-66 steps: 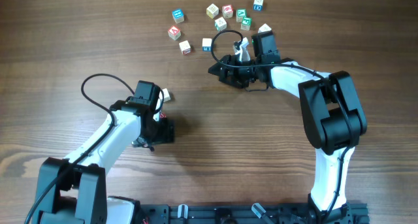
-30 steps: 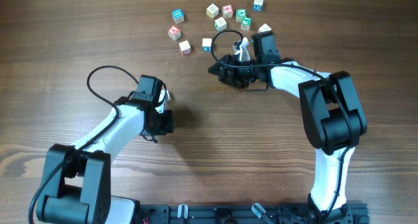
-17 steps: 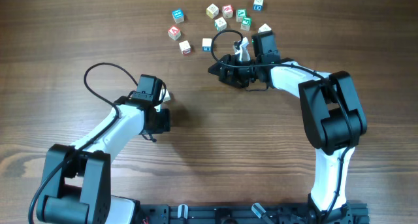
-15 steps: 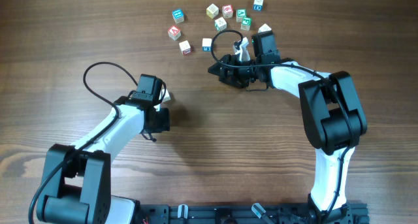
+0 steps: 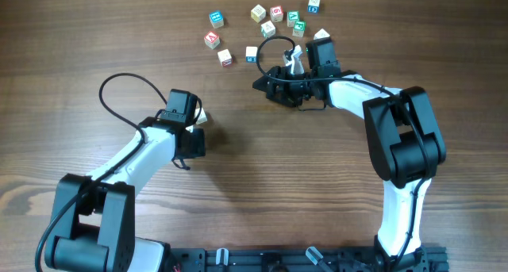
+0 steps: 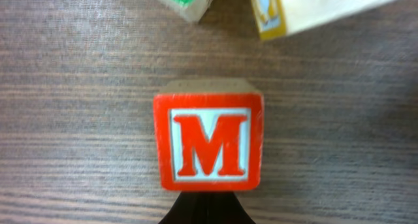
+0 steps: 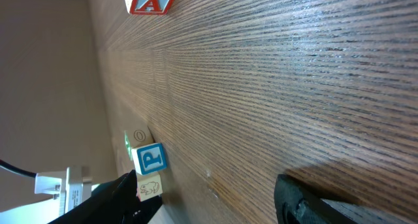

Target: Form a circle

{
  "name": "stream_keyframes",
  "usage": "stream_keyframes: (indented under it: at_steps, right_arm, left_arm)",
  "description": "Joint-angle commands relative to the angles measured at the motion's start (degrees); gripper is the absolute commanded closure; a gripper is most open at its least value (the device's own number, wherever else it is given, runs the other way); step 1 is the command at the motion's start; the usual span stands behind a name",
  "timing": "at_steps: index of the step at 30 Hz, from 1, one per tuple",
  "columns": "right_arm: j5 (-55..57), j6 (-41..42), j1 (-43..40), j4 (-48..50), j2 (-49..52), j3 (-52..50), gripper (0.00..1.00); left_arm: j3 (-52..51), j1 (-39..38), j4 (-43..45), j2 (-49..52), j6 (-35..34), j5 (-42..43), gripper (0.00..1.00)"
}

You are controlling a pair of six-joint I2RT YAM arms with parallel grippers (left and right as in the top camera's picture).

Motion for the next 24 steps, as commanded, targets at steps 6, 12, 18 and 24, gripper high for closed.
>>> stream_keyframes:
  at_steps: [6, 12, 18, 24]
  right_arm:
    - [8.2, -0.37, -0.39, -1.2, 2.49, -1.62, 0.31]
    - [8.2, -0.37, -0.39, -1.2, 2.49, -1.62, 0.3]
    - [8.2, -0.37, -0.39, -1.2, 2.49, -1.62, 0.3]
    - [8.2, -0.37, -0.39, -1.2, 2.49, -1.62, 0.3]
  left_arm:
    - [-1.25, 0.72, -1.01, 1.51, -0.79, -1.49, 0.96]
    - [-1.25, 4.13, 0.76, 1.51, -0.96, -1.44, 0.96]
    - [-1.25, 5.62, 2.32, 1.51, -0.96, -1.4, 0.96]
    - [-1.25, 5.62, 5.51, 1.51, -2.51, -1.14, 0.96]
